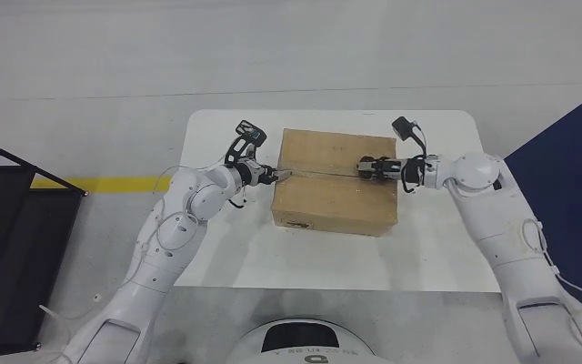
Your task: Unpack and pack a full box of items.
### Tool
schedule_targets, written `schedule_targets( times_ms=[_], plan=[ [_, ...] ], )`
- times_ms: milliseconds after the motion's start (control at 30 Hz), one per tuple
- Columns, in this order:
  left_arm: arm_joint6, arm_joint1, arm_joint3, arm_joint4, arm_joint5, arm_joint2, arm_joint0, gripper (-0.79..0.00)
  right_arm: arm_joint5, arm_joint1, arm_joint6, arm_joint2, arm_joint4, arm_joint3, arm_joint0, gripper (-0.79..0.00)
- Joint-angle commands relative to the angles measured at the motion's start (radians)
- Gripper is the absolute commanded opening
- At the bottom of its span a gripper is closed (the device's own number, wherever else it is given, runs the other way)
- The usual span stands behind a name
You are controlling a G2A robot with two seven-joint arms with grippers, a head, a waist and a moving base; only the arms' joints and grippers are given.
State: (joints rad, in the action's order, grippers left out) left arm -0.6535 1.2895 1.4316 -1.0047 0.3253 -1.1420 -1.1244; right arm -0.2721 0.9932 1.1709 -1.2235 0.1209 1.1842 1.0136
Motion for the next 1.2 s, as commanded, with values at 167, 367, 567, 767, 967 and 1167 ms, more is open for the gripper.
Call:
schedule_targets(
  times_ms=[167, 367, 567, 767, 967, 1167],
  plan=[
    [0.000, 0.000, 0.000, 0.000, 0.000, 0.000, 0.000, 0.000, 0.036, -0.029, -0.011, -0.095, -0.009, 0.067, 0.084, -0.785],
    [0.000, 0.000, 0.000, 0.000, 0.000, 0.000, 0.000, 0.000, 0.044, -0.049, -0.003, -0.167, -0.003, 0.104, 0.140, -0.785],
    [0.000, 0.000, 0.000, 0.000, 0.000, 0.000, 0.000, 0.000, 0.050, -0.068, 0.002, -0.241, 0.011, 0.122, 0.193, -0.785],
    [0.020, 0.000, 0.011, 0.011, -0.006, -0.006, -0.006, 0.000, 0.038, -0.082, 0.026, -0.299, 0.038, 0.090, 0.217, -0.785],
    [0.045, -0.017, 0.145, 0.120, 0.003, -0.112, -0.063, 0.000, -0.049, -0.088, 0.030, -0.340, 0.105, 0.032, 0.224, -0.785],
    [0.080, -0.037, 0.163, 0.166, -0.059, -0.260, -0.106, 0.000, -0.213, -0.091, 0.014, -0.396, 0.223, -0.001, 0.277, -0.674]
  ],
)
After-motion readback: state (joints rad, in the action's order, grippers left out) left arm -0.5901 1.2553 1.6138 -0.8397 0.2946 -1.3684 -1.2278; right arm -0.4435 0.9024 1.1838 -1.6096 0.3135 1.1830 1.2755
